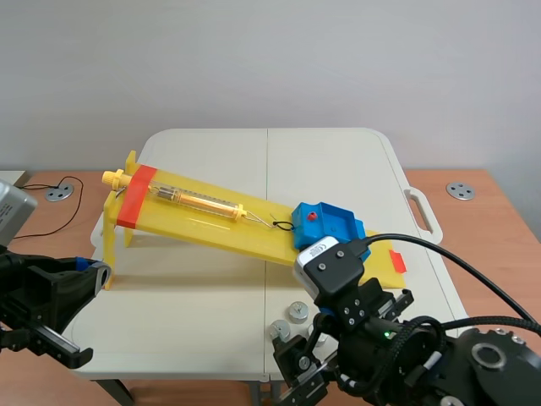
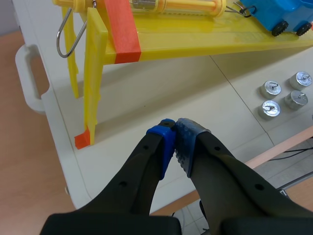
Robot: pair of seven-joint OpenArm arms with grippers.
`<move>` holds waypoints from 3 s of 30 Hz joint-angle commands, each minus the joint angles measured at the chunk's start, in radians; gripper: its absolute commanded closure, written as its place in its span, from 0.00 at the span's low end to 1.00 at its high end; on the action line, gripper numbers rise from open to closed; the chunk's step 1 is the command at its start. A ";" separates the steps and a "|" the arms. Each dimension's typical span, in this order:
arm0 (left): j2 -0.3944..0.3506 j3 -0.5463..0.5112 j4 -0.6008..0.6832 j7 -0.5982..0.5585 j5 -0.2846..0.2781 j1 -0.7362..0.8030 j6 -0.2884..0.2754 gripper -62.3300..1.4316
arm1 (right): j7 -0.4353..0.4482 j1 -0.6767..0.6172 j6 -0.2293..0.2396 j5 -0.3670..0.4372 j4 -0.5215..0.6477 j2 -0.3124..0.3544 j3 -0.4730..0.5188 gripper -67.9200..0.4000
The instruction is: Place the four metal weights on the blue cart on the ramp.
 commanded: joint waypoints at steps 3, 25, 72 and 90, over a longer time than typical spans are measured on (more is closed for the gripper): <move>0.016 -0.013 0.059 -0.101 -0.057 -0.016 -0.033 0.93 | 0.125 0.078 -0.043 0.001 0.038 -0.017 -0.030 0.46; 0.022 -0.013 0.059 -0.101 -0.059 -0.016 -0.033 0.93 | 0.161 0.198 -0.111 -0.070 -0.154 -0.100 -0.117 0.51; 0.054 -0.013 0.059 -0.101 -0.058 -0.016 -0.033 0.93 | 0.138 0.265 -0.154 -0.076 -0.269 -0.077 -0.150 0.98; 0.051 -0.013 0.059 -0.101 -0.058 -0.019 -0.033 0.93 | 0.040 -0.002 -0.152 0.151 0.301 0.101 0.018 0.99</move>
